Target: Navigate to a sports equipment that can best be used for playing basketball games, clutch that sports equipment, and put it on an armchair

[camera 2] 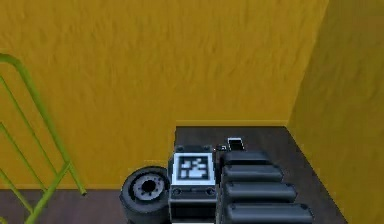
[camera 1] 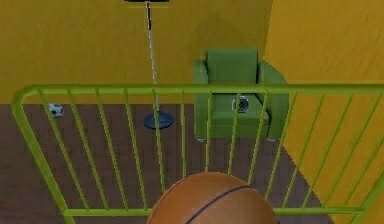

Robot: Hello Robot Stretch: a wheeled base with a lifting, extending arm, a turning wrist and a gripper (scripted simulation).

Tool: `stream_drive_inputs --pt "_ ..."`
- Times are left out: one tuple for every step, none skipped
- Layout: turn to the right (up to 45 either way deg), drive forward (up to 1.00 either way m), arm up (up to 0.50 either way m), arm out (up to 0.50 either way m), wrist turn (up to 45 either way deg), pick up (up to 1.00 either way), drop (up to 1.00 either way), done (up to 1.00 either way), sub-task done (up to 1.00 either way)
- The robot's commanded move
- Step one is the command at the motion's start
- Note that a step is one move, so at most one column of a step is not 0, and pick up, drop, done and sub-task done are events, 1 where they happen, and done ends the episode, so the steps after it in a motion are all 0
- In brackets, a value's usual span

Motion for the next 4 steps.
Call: stream_drive_inputs --pt "-45.0 0.0 0.0 0.0 0.0 0.0 0.0 0.0 0.0" --pt "-42.0 0.0 0.0 0.0 0.0 0.0 0.0 0.0 0.0" --pt "0.0 0.1 0.0 0.0 0.0 0.0 0.0 0.0 0.0" --pt "18.0 0.0 0.0 0.0 0.0 0.0 0.0 0.0 0.0"
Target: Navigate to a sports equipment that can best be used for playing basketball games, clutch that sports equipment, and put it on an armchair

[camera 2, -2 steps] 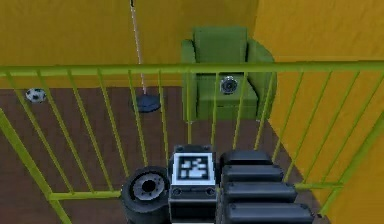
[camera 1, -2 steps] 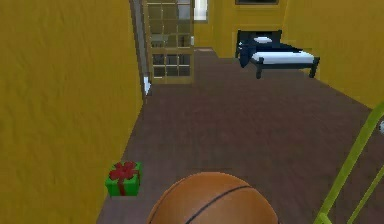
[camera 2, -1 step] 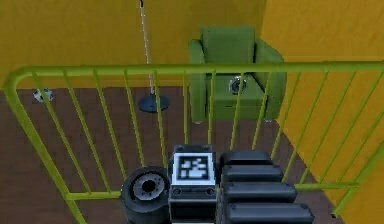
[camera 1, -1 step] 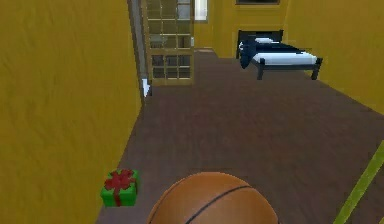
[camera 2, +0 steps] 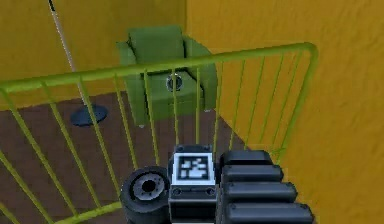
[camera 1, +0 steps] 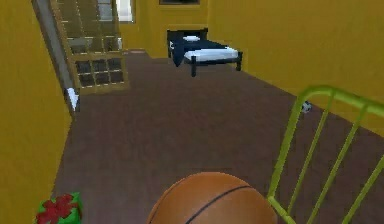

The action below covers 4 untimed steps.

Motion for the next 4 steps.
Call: stream_drive_inputs --pt "0.0 0.9 0.0 0.0 0.0 0.0 0.0 0.0 0.0" --pt "24.0 0.0 0.0 0.0 0.0 0.0 0.0 0.0 0.0" --pt "0.0 0.4 0.0 0.0 0.0 0.0 0.0 0.0 0.0" --pt "42.0 0.0 0.0 0.0 0.0 0.0 0.0 0.0 0.0"
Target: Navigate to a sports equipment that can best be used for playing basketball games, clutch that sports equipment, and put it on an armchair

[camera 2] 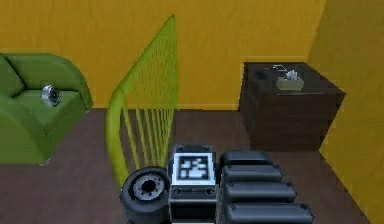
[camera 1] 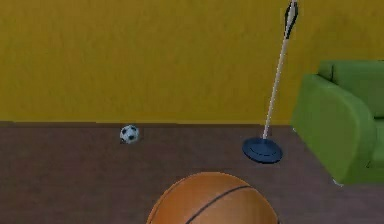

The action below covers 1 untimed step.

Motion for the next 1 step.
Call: stream_drive_inputs --pt "0.0 0.25 0.0 0.0 0.0 0.0 0.0 0.0 0.0"
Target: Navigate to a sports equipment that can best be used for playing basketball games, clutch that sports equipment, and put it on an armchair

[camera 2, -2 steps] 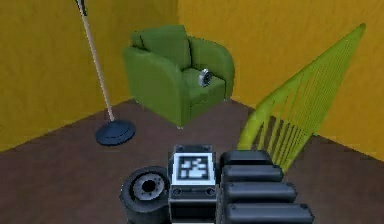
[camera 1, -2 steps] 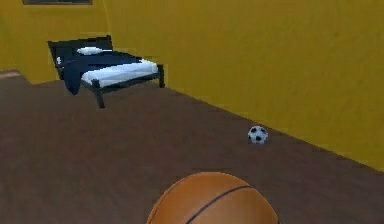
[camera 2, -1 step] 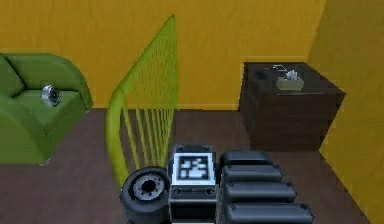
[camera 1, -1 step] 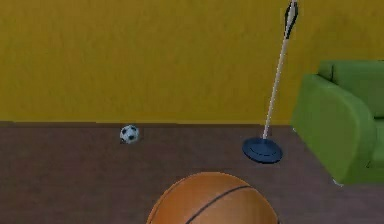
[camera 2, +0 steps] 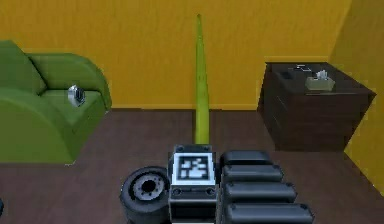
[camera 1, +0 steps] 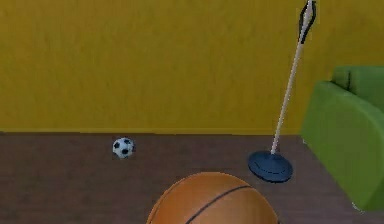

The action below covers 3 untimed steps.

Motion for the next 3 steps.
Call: stream_drive_inputs --pt "33.0 0.0 0.0 0.0 0.0 0.0 0.0 0.0 0.0" --pt "0.0 0.5 0.0 0.0 0.0 0.0 0.0 0.0 0.0" --pt "45.0 0.0 0.0 0.0 0.0 0.0 0.0 0.0 0.0"
